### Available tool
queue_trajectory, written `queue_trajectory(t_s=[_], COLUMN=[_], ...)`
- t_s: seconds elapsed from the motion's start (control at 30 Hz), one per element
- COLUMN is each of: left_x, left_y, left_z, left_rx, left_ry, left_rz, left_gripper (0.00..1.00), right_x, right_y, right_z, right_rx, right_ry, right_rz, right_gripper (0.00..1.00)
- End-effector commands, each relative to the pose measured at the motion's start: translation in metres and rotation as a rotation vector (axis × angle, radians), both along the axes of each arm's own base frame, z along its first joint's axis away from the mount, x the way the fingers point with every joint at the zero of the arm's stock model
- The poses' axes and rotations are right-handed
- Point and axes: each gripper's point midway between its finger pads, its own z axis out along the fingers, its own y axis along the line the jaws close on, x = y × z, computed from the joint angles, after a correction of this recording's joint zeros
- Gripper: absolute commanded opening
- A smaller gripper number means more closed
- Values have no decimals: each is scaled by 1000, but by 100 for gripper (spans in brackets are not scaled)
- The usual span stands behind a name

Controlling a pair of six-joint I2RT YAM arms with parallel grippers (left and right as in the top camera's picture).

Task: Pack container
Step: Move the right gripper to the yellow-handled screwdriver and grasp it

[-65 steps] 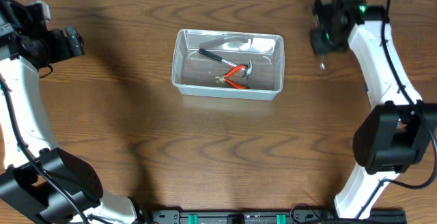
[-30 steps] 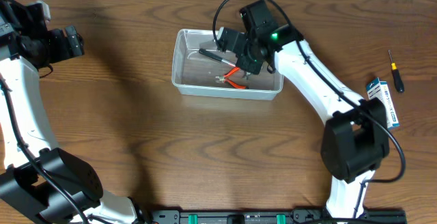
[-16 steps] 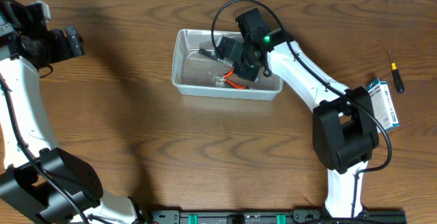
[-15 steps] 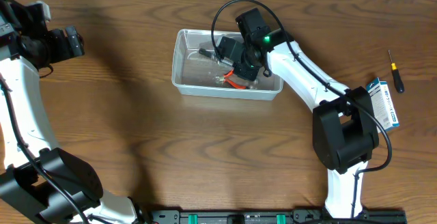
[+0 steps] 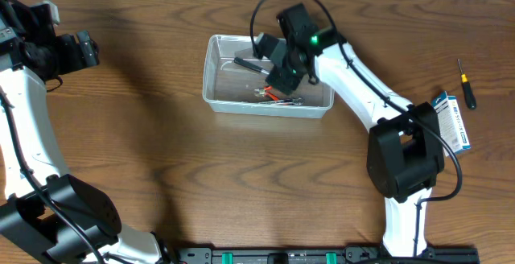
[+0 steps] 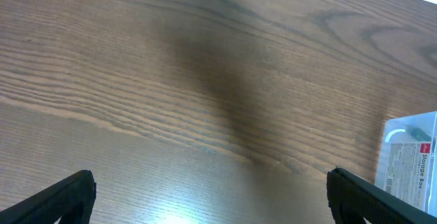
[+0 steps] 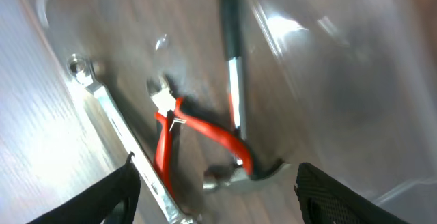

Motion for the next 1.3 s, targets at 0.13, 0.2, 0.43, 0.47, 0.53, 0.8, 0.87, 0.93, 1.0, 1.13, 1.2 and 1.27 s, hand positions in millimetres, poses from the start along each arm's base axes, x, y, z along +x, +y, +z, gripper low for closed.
queue_trajectory(t_s=[0.13,0.2,0.43,0.47,0.53,0.8,0.87,0.93,1.0,1.13,1.2,1.27], left_x=[2,2,2,2,2,2,2,2,2,2,2,2], left_y=[-1,-1,-1,-1,-1,-1,-1,-1,-1,-1,-1,-1], left_z=[5,6,5,5,5,5,5,5,5,5,5,5], left_rx=[-8,-8,-8,-8,-8,-8,-8,-8,-8,-7,-7,-8], left_ry=[-15,-15,-15,-15,-15,-15,-15,-15,-15,-14,-14,-15], left_rz=[-3,-3,-3,-3,-3,-3,-3,-3,-3,-3,-3,-3], left_gripper=[98,98,98,98,98,98,98,98,98,98,98,98], right_x=[48,49,35,32,25,11,6,2,-1,-7,-12,-16], right_y=[-59,-94,-208,-230,-258,-361,-383,-404,-420,-442,-453,-461], right_z=[141,167,192,189,184,180,177,171,158,123,103,82], right_rx=[-66,-131,-214,-215,-201,-168,-172,-179,-177,-158,-169,-180], right_ry=[-253,-296,-238,-210,-163,-112,-106,-90,-54,40,89,137], right_rz=[-365,-461,-720,-787,-868,-1094,-1142,-1187,-1202,-1208,-1230,-1233], right_gripper=[73,73,79,86,97,89,86,86,85,85,86,86])
